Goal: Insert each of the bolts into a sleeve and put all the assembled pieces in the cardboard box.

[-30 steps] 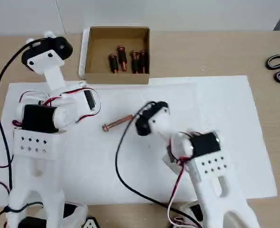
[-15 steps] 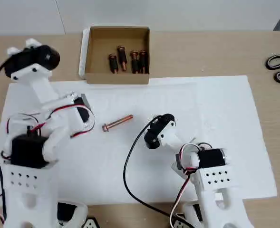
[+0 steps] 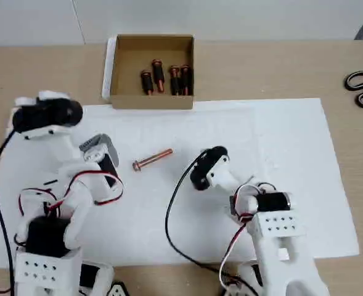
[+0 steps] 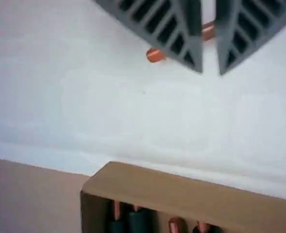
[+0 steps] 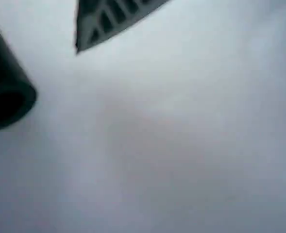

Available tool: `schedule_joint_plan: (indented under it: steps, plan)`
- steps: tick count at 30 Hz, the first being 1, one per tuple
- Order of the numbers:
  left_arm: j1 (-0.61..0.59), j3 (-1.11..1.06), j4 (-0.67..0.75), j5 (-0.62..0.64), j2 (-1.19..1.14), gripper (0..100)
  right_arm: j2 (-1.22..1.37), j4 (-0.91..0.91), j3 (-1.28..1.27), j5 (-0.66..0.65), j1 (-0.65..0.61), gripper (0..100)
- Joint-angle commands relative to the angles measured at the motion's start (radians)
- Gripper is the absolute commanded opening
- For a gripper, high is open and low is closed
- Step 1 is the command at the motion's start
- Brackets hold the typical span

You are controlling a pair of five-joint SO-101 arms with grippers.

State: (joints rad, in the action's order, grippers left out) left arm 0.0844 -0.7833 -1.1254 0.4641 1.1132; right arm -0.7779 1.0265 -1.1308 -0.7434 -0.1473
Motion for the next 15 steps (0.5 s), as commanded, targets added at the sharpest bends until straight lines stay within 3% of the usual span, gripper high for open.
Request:
schedule_joint_plan:
  steps: [1,15]
  plan:
    - [0.005,-0.01,0.031,-0.009,0.026,1,0.104,-0.033,0.086,-0.008,0.024,17.9]
    - [0.0,-0.012,0.029,-0.008,-0.003,1,0.417,-0.22,0.167,-0.009,0.025,17.9]
